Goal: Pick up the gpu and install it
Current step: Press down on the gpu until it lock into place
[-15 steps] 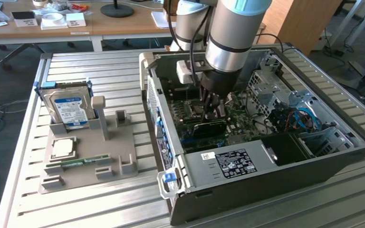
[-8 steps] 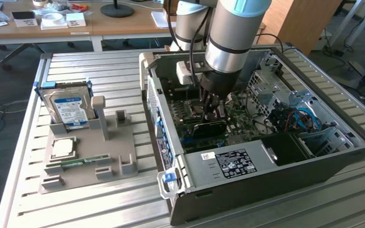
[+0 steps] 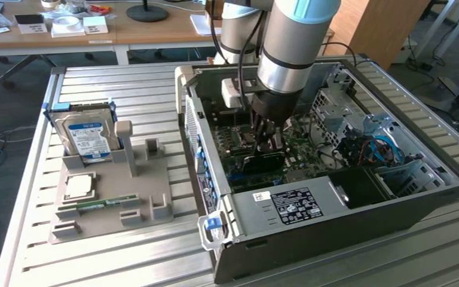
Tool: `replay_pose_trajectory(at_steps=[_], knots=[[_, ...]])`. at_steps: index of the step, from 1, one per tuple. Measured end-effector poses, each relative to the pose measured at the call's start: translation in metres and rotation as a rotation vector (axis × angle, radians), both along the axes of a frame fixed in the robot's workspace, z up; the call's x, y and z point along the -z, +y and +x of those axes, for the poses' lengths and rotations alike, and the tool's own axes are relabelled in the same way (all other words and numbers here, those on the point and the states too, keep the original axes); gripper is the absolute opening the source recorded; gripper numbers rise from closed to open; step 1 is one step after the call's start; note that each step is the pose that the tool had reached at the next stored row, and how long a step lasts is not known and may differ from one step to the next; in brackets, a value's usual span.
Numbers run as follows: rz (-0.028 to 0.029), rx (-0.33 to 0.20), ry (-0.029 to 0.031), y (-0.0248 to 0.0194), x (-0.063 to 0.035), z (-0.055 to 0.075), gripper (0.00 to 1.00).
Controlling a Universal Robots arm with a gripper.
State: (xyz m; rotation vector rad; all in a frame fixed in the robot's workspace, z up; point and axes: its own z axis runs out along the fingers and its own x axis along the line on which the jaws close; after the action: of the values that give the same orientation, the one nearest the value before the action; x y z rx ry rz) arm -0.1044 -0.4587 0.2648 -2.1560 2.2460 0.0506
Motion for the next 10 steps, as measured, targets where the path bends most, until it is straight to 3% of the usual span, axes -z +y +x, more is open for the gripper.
replay_pose_trajectory(at_steps=[10], knots=[[0.0,0.0,0.0,0.001,0.0,0.0,0.11]])
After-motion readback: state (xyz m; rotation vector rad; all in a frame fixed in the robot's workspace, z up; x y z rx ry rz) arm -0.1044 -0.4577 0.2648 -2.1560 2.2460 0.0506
